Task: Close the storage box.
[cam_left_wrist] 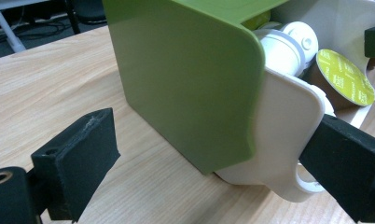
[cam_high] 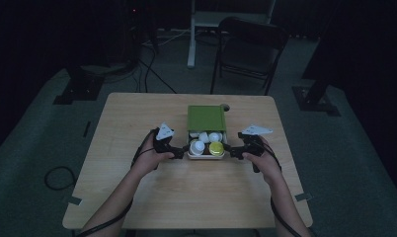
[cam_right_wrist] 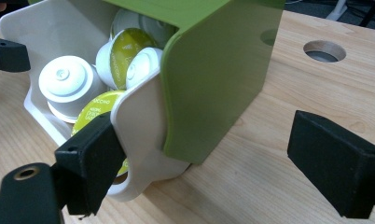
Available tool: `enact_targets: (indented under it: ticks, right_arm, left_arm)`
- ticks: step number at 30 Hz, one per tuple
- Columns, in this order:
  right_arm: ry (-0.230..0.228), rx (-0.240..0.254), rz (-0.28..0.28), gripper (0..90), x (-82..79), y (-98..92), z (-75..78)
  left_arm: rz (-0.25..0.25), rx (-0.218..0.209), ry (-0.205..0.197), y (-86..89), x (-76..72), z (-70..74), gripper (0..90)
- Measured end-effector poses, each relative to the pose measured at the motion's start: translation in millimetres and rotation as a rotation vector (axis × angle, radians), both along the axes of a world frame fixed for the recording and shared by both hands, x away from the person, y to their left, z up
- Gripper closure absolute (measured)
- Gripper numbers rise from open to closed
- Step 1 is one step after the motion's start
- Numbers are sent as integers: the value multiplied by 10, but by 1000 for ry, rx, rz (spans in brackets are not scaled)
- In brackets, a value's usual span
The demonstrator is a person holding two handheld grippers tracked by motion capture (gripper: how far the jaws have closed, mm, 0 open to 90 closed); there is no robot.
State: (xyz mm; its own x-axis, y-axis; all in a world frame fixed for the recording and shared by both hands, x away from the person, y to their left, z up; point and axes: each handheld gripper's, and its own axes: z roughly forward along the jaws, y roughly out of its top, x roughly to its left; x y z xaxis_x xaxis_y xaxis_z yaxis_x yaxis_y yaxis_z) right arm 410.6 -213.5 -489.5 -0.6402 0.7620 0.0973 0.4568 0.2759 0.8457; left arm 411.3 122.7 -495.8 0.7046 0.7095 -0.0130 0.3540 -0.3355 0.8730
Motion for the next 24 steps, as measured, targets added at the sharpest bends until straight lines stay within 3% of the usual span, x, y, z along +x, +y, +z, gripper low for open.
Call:
enact_targets:
  ticks: [12,24]
  right_arm:
    - [-2,-11,-15,118,106,18,4]
    - [-11,-24,-37,109,172,38,6]
  left_arm:
    - [12,19,-21,-17,90,15,56]
    - [28,25,-13,-32,147,26,57]
